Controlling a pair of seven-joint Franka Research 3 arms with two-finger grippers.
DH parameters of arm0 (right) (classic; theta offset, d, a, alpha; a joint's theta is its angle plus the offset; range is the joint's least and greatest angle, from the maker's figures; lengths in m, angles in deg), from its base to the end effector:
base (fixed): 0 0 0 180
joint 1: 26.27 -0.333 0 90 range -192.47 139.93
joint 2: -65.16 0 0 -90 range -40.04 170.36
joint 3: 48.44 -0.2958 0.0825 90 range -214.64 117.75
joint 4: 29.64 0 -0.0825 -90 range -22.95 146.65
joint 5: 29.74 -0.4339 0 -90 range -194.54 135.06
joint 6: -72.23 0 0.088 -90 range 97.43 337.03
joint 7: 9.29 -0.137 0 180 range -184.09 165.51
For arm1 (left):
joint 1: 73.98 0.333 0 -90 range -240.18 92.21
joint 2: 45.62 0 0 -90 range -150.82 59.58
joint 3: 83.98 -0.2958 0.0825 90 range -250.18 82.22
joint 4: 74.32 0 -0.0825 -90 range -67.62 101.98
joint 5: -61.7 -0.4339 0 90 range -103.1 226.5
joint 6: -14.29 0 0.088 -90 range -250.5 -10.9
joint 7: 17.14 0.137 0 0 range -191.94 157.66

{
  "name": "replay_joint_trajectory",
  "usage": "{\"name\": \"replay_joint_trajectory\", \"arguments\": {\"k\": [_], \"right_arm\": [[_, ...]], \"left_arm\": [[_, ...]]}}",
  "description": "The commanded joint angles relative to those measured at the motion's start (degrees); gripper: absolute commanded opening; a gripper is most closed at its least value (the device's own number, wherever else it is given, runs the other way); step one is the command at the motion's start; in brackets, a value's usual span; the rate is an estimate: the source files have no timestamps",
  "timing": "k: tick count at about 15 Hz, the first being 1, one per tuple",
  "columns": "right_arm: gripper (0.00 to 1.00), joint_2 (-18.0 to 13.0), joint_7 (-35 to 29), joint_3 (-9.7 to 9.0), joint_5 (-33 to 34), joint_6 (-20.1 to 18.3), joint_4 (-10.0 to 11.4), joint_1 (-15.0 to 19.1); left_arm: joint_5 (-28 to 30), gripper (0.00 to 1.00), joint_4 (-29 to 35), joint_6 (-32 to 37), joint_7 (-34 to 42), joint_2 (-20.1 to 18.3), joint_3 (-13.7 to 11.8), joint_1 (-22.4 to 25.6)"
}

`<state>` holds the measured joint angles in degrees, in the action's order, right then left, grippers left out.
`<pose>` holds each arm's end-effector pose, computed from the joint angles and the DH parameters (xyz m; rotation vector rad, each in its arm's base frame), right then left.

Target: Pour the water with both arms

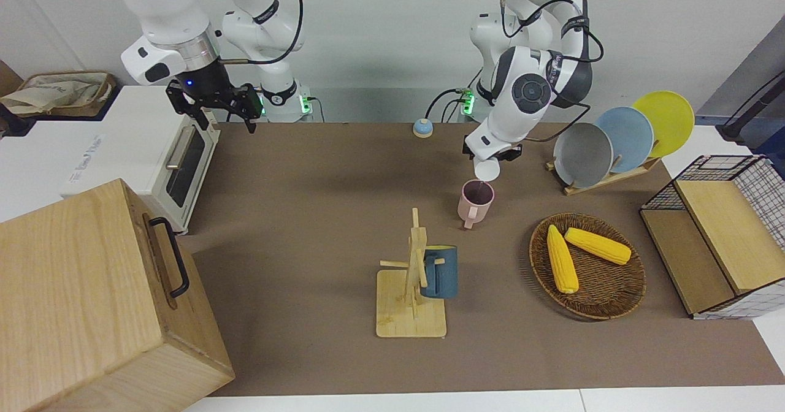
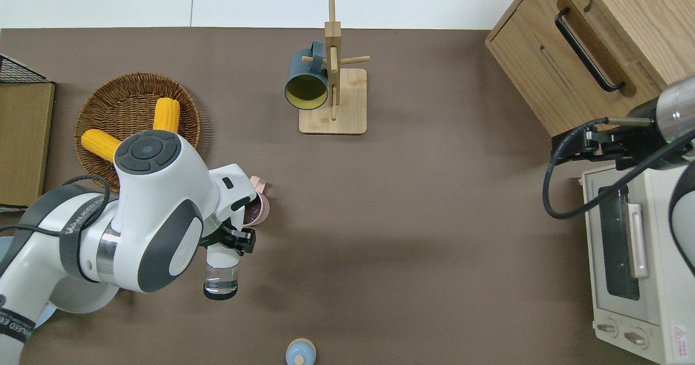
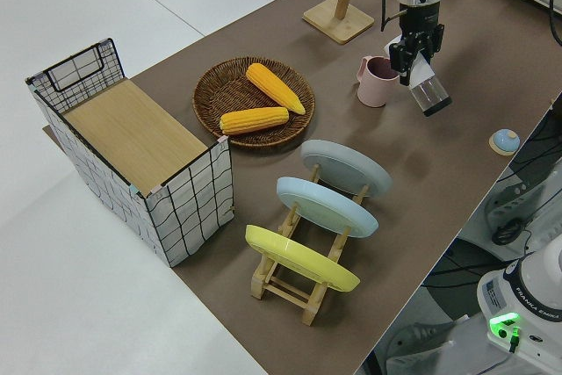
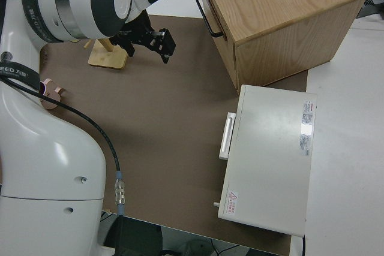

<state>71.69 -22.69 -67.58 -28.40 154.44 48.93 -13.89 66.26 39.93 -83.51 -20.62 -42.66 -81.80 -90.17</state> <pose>0.6176 0.0585 0.5991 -3.1290 0.1875 0.0721 0.5274 -0.1854 0.3410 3.0606 -0.3626 -0.5406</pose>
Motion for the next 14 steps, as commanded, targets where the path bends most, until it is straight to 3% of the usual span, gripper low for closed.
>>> {"name": "replay_joint_trajectory", "arguments": {"k": [1,4,7,8,11,14], "right_arm": [[0.985,-1.17,0.83,-0.38,-0.29,0.32,1.32,1.25],[0.985,-1.34,1.00,-0.46,-0.55,-0.47,1.41,3.18],[0.985,-1.43,1.01,0.15,-0.46,-0.56,1.41,2.13],[0.985,-1.52,1.01,1.72,-0.46,-0.56,1.41,0.74],[0.985,-1.96,1.53,9.97,-0.64,-0.39,1.41,-6.64],[0.985,-1.96,1.53,14.47,-0.64,0.14,1.50,-10.78]], "left_arm": [[-0.34,0.00,-1.48,2.53,0.22,-0.76,-0.34,-0.16],[-1.22,0.00,-1.48,2.53,-0.13,-0.76,-0.34,-0.16],[-1.22,0.00,-1.48,2.53,-0.30,-0.76,-0.34,-0.16],[-1.22,0.00,-1.48,2.53,-0.31,-0.76,-0.34,-0.16],[-1.22,0.00,-1.48,2.53,-0.31,-0.76,-0.34,-0.16],[-1.22,0.00,-1.57,2.53,-0.39,-0.85,-0.34,-0.16]]}}
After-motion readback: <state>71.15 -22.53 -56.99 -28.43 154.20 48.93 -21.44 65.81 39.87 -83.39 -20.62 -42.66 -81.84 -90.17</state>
